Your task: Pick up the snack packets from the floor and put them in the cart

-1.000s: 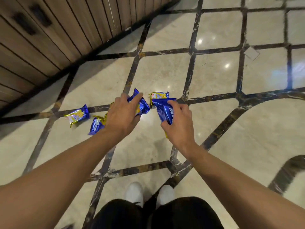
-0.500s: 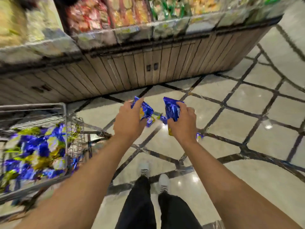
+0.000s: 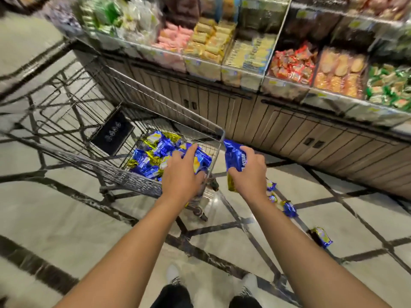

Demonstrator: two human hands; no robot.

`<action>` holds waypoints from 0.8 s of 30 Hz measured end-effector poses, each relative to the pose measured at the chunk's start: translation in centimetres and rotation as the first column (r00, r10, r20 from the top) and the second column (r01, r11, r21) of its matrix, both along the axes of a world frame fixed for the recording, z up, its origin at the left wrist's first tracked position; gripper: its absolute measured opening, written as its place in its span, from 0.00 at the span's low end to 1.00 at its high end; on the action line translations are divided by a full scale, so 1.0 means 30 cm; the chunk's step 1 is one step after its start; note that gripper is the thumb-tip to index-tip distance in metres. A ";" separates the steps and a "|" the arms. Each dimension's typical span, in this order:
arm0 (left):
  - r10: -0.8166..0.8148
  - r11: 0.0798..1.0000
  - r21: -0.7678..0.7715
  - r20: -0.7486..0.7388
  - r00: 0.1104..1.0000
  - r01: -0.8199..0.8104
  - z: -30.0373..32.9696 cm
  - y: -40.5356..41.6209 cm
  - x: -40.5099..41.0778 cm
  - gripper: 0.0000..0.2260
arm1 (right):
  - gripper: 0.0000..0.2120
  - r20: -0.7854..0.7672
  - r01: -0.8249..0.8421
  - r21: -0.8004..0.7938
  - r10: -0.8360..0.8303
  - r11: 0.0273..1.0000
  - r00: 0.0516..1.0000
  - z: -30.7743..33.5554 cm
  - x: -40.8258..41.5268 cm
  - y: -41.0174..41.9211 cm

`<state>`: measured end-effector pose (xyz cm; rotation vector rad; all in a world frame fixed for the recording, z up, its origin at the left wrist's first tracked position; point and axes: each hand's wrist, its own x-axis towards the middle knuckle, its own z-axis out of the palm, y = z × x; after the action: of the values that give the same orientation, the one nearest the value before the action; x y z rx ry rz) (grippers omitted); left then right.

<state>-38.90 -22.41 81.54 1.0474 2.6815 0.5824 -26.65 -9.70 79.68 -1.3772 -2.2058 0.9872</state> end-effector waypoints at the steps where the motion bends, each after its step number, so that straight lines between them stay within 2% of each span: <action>1: 0.018 1.000 0.008 0.004 1.000 -0.018 0.004 -0.049 -0.060 0.33 | 0.31 0.010 -0.021 -0.001 0.021 1.000 1.000 0.000 -0.067 -0.046; 10: 0.112 0.994 0.014 0.004 0.994 -0.112 0.010 -0.307 -0.564 0.34 | 0.32 0.075 -0.147 -0.019 0.148 0.989 0.986 -0.038 -0.524 -0.283; 18: 0.127 0.991 -0.030 0.013 0.992 -0.127 -0.073 -0.231 -0.904 0.34 | 0.31 0.118 -0.130 -0.088 0.140 0.988 0.983 -0.150 -0.878 -0.216; 24: 0.066 0.994 -0.091 0.069 0.995 -0.059 -0.196 -0.098 -1.098 0.34 | 0.31 0.142 -0.062 -0.134 0.081 0.989 0.986 -0.257 -1.073 -0.120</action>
<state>-71.85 -25.35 75.66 0.9049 2.6593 0.4966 -58.84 -13.30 71.98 -1.4798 -2.3504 1.1035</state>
